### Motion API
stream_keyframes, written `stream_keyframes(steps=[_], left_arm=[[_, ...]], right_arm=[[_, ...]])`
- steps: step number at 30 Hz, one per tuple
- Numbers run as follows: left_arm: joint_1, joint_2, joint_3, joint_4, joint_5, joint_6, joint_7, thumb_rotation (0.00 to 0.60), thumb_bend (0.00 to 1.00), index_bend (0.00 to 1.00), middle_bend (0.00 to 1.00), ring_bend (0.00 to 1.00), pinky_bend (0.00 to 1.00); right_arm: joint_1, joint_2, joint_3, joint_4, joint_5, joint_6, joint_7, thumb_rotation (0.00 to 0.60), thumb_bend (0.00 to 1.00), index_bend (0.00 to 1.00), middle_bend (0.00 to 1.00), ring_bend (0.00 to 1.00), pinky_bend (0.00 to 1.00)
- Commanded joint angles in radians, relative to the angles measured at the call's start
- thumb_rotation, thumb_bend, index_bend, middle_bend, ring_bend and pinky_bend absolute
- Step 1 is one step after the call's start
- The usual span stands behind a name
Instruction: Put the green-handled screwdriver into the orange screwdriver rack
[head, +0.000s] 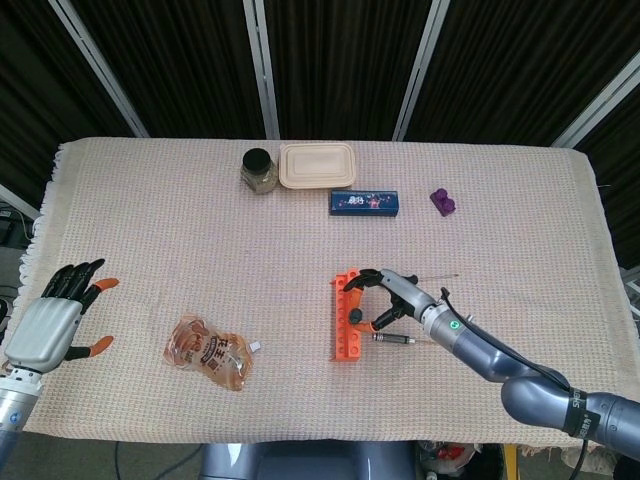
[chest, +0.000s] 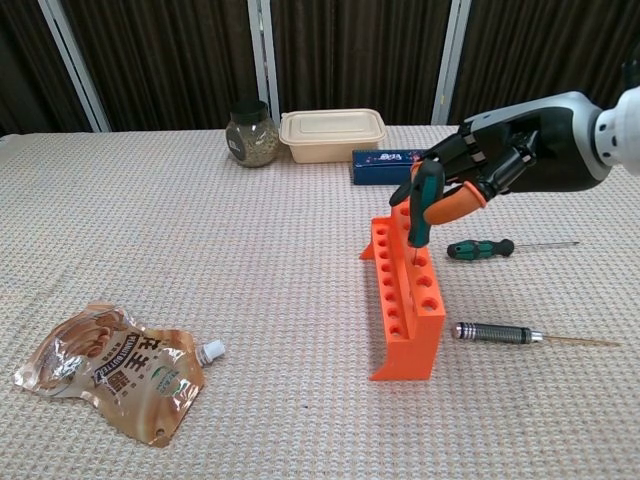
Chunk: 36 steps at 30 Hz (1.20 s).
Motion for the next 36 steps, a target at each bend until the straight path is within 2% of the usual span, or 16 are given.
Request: stream_keyframes(steps=[1,17,23,30,36], left_arm=[[0.0,0.0,0.0,0.0,0.001,0.0,0.0,0.6,0.19,0.2,0.0,0.0,0.0],[-0.003,0.002,-0.001,-0.006,-0.001,-0.001,0.008,0.6,0.19,0.2,0.0,0.0,0.0],[-0.002,0.005,-0.002,-0.012,0.0,0.005,0.01,0.6,0.19,0.2,0.0,0.0,0.0],[0.001,0.01,-0.006,-0.018,0.005,0.017,0.005,0.6,0.19,0.19,0.0,0.0,0.0],[0.005,0.023,-0.011,-0.023,0.011,0.032,-0.004,0.6,0.19,0.19,0.0,0.0,0.0]], right_arm=[[0.003,0.0,-0.005,0.0,0.0,0.002,0.004,0.6,0.17,0.54,0.22,0.0,0.0],[-0.01,-0.01,-0.001,0.011,-0.031,-0.004,0.059,0.6,0.17,0.52,0.16,0.0,0.0],[-0.017,-0.01,0.009,0.014,-0.047,-0.011,0.081,0.6,0.17,0.44,0.14,0.0,0.0],[-0.039,0.038,0.052,-0.037,-0.082,-0.001,0.102,0.6,0.17,0.3,0.12,0.0,0.0],[-0.098,0.12,0.118,-0.118,-0.121,0.042,0.148,0.6,0.16,0.28,0.12,0.0,0.0]])
